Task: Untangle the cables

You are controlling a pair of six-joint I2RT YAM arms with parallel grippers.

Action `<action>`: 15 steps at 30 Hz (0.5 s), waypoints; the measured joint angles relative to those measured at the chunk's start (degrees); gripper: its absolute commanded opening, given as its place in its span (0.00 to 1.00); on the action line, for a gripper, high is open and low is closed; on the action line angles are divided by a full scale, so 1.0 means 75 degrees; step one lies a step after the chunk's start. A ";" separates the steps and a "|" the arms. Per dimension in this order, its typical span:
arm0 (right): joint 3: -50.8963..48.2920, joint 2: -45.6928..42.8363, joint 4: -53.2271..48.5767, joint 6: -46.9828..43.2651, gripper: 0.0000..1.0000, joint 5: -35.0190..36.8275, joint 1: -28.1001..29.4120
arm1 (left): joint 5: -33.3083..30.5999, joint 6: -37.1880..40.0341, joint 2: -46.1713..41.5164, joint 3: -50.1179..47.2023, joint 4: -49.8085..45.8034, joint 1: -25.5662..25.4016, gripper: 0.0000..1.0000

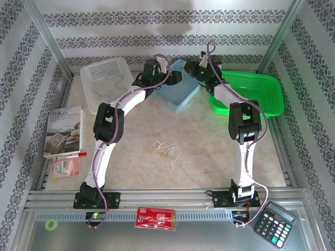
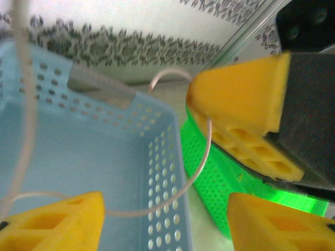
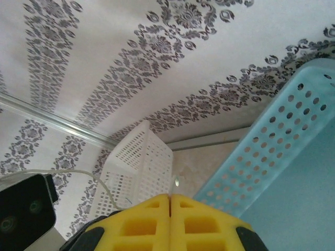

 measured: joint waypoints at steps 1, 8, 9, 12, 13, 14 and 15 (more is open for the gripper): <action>0.0015 0.0009 -0.0035 -0.0026 0.00 0.0050 0.0000 | 0.0032 0.0055 0.0000 0.0000 -0.0187 0.0000 1.00; 0.0309 0.0009 -0.0254 -0.0227 0.00 0.0341 -0.0009 | 0.0052 0.0230 0.0000 0.0192 -0.1565 0.0000 1.00; 0.0350 0.0009 -0.0277 -0.0254 0.00 0.0382 -0.0012 | 0.0055 0.0254 0.0000 0.0321 -0.1816 0.0000 1.00; 0.0414 0.0009 -0.0318 -0.0341 0.00 0.0481 -0.0061 | -0.0006 0.0312 0.0000 0.1008 -0.2675 0.0000 1.00; 0.0414 0.0009 -0.0341 -0.0364 0.00 0.0522 -0.0079 | -0.0044 0.0338 0.0000 0.1291 -0.2961 0.0000 1.00; 0.0414 0.0009 -0.0364 -0.0370 0.00 0.0551 -0.0102 | -0.0143 0.0376 0.0000 0.1585 -0.3267 0.0000 1.00; 0.0414 0.0009 -0.0379 -0.0376 0.00 0.0589 -0.0111 | -0.0213 0.0423 0.0000 0.1795 -0.3468 0.0000 1.00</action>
